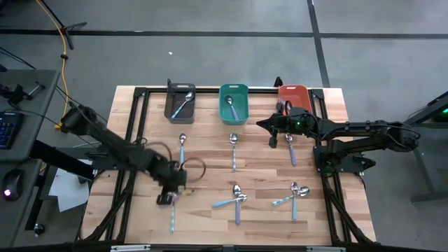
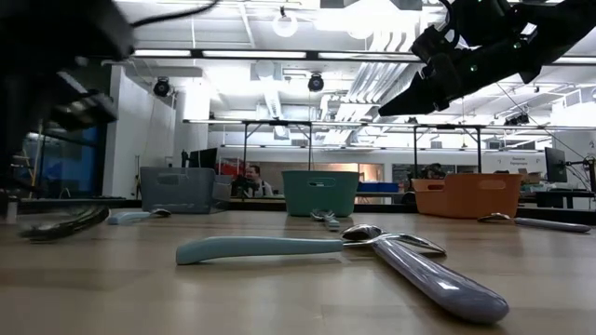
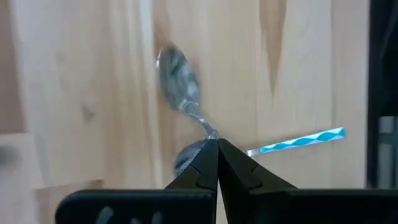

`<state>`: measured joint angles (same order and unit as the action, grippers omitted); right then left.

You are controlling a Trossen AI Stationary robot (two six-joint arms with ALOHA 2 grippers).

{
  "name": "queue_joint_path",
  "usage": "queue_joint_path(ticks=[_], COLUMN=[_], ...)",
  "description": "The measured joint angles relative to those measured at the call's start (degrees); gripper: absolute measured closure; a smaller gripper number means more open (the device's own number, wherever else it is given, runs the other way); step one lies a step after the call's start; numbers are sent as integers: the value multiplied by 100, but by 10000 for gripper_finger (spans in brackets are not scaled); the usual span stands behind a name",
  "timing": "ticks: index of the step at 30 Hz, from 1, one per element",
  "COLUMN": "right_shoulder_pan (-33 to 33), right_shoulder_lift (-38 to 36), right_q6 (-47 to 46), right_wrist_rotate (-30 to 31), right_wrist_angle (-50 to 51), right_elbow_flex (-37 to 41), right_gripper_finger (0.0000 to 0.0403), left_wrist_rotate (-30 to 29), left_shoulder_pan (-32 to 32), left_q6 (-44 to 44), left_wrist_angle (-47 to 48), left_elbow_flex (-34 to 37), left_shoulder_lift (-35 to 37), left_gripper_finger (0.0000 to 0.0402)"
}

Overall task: Sort silverware by color (type)
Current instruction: Put the bottom left purple spoon into the green bin

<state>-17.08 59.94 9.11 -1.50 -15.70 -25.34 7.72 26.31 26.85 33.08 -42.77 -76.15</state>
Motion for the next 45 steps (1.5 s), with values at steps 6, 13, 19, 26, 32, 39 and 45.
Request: queue_joint_path(ticks=[6,13,19,26,32,39,45], right_shoulder_pan=[0,0,0,0,0,0,-2], right_shoulder_lift=[0,0,0,0,0,0,0], right_q6=[133,132,-27,-313,-392,-273,-279], right_wrist_rotate=[0,0,0,0,0,131,235], right_wrist_angle=[0,-14,-45,-124,-129,-131,-109], right_elbow_flex=[0,0,0,-2,-2,-2,-2], right_gripper_finger=[402,402,402,402,402,402,402], left_wrist_rotate=[666,986,1026,691,361,134,-297], left_shoulder_pan=[-981,-1077,-888,-714,-516,-161,-53], left_q6=[-481,-89,609,1162,1803,2409,2255], left_wrist_angle=[305,260,-11,-283,-270,-10,597], left_elbow_flex=[-1,-1,-2,-3,-3,-178,-802], left_shoulder_lift=[249,2,-64,-101,-257,-822,-1373], left_gripper_finger=[400,369,313,283,282,274,272])
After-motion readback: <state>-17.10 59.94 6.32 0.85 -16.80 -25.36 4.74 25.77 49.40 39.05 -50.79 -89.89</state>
